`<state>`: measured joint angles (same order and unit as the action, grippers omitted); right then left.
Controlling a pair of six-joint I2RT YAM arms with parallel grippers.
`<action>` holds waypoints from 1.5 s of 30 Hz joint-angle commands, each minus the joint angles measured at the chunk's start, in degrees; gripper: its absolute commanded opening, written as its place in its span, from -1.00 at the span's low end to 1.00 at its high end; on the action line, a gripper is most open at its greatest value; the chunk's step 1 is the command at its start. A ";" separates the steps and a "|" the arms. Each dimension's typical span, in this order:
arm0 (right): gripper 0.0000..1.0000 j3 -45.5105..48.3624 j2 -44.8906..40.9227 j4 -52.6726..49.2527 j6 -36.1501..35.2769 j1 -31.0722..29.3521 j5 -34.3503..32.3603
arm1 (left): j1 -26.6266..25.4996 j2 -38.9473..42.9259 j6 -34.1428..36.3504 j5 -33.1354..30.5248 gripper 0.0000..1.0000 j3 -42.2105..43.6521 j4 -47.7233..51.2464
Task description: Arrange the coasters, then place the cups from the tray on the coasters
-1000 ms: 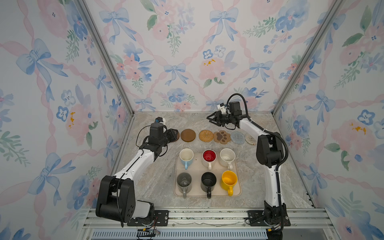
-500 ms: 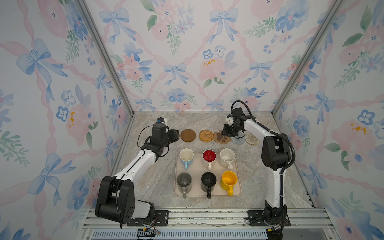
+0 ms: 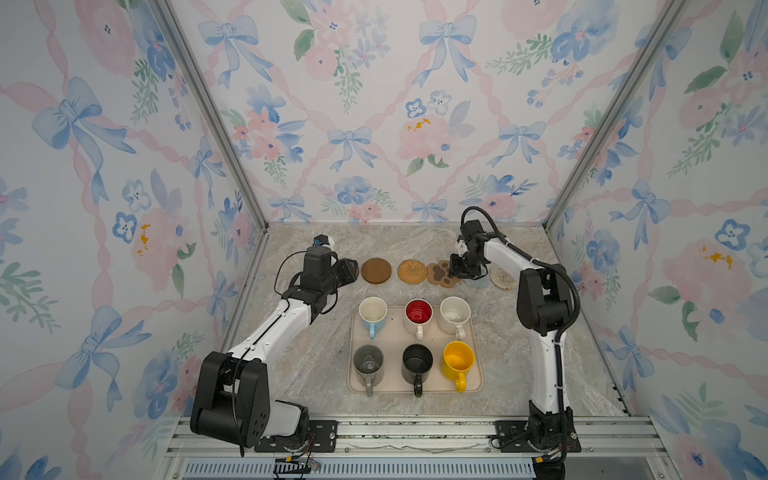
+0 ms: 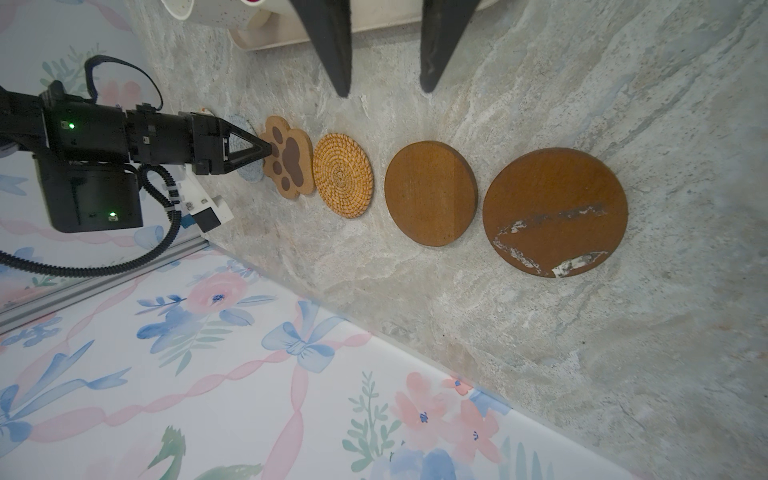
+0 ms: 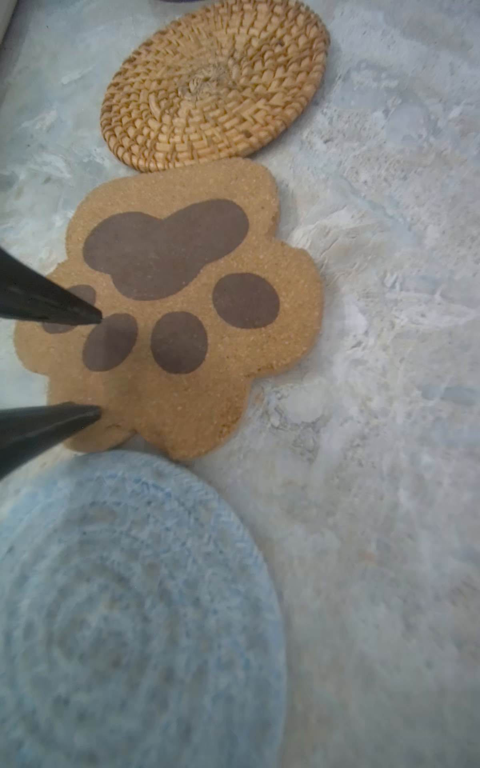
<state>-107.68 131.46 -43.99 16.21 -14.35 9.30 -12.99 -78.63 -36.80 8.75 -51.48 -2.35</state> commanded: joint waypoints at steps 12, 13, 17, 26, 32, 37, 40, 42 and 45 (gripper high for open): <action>-0.29 -2.89 4.53 -1.85 -0.07 -2.61 0.81 | -0.21 -0.01 1.55 -0.50 -0.48 -0.62 1.58; -0.29 -2.84 4.47 -1.81 -0.11 -2.61 1.01 | -0.27 0.05 1.55 -0.47 -0.48 -0.61 1.57; -0.29 -2.97 3.92 -1.97 0.03 -2.46 0.49 | -0.26 0.39 1.73 -0.78 -0.48 -0.58 1.73; -0.23 4.86 -6.10 8.64 3.68 -1.02 1.23 | -0.31 1.53 1.46 -0.67 -0.48 -0.92 1.73; -0.16 10.00 -13.27 15.06 6.43 1.43 3.21 | -0.30 3.04 1.89 -1.18 -0.48 -1.12 2.32; -0.14 11.37 -16.13 11.40 5.01 6.54 0.48 | -0.42 3.71 1.90 -1.36 -0.48 -0.76 2.35; -0.14 11.75 -16.41 8.14 3.62 10.57 -1.84 | -0.60 3.64 1.65 -1.57 -0.48 -0.54 2.35; -0.15 11.97 -16.11 6.63 3.07 13.12 -3.04 | -0.86 3.38 1.59 -1.68 -0.48 -0.52 2.39; -0.15 12.53 -15.24 5.93 2.60 16.52 -3.25 | -1.27 2.88 1.55 -1.89 -0.48 -0.73 2.35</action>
<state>-96.23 115.50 -34.44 20.08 0.08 8.01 -13.74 -76.09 -36.03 7.66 -51.55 -0.51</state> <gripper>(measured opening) 0.424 0.262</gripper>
